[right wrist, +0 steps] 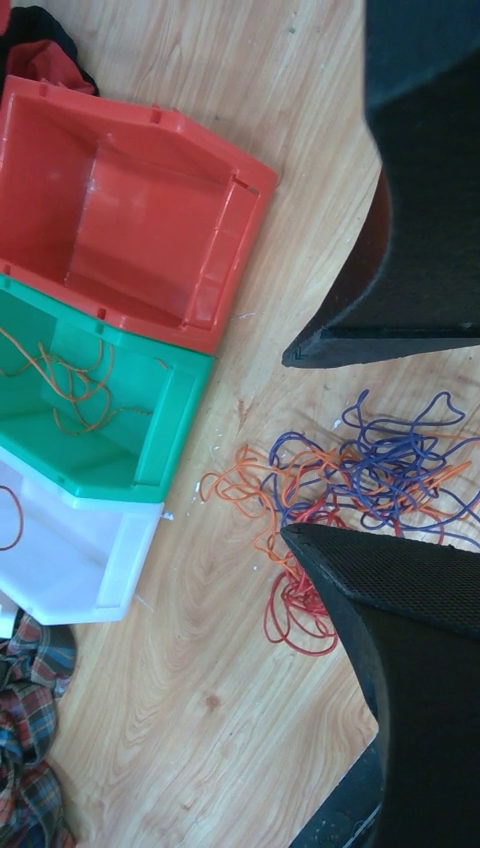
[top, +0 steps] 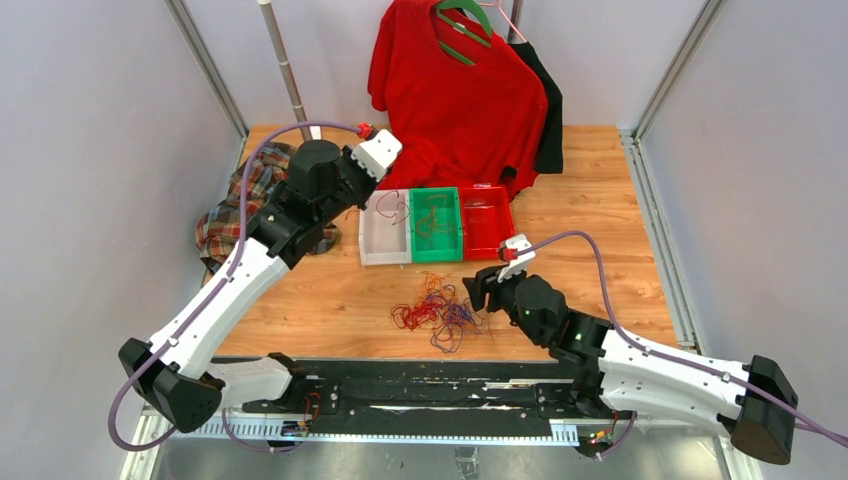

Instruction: Untangle the cables

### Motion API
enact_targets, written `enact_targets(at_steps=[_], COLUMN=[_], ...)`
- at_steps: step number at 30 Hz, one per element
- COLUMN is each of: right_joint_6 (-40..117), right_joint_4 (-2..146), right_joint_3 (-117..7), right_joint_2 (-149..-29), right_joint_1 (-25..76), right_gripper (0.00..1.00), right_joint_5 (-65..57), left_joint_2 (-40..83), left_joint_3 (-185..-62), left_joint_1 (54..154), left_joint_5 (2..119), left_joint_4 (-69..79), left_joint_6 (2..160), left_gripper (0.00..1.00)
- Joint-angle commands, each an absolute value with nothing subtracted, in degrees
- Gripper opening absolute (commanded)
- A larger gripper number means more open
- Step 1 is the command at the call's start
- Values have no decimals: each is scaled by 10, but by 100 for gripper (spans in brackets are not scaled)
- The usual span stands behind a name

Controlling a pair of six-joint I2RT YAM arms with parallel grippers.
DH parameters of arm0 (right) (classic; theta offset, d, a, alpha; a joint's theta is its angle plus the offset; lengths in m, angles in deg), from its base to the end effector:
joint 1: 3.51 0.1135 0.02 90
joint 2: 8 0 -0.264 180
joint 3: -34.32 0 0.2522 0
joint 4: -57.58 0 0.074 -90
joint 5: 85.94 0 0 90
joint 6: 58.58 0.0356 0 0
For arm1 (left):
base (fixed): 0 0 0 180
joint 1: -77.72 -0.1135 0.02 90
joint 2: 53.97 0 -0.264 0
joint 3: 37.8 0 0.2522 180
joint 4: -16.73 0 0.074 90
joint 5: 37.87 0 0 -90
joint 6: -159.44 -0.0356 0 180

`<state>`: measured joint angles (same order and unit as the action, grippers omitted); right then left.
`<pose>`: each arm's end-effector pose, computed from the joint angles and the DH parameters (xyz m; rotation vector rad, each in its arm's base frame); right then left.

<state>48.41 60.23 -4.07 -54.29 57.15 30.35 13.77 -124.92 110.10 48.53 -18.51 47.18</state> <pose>0.1076 0.1592 0.2503 -0.3338 1.7410 0.5900 0.2235 -0.1391 0.4116 0.8087 1.6611 -0.0653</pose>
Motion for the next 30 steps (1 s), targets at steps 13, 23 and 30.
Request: enact_targets(at_steps=[13, 23, 30], right_joint_6=[487, 492, 494], right_joint_4=[647, 661, 666], right_joint_3=[-73, -68, -44], right_joint_2=[-510, -498, -465], right_joint_1=[564, 564, 564], right_gripper=[57, 55, 55], right_joint_5=[327, 328, 338], left_joint_2=[171, 208, 218], left_joint_3=[-1239, -1237, -1231], left_joint_1=[1065, 1049, 1044], left_joint_5=[502, 586, 592], left_joint_4=[-140, -106, -100], left_joint_6=[482, 507, 493], left_gripper=[0, 0, 0])
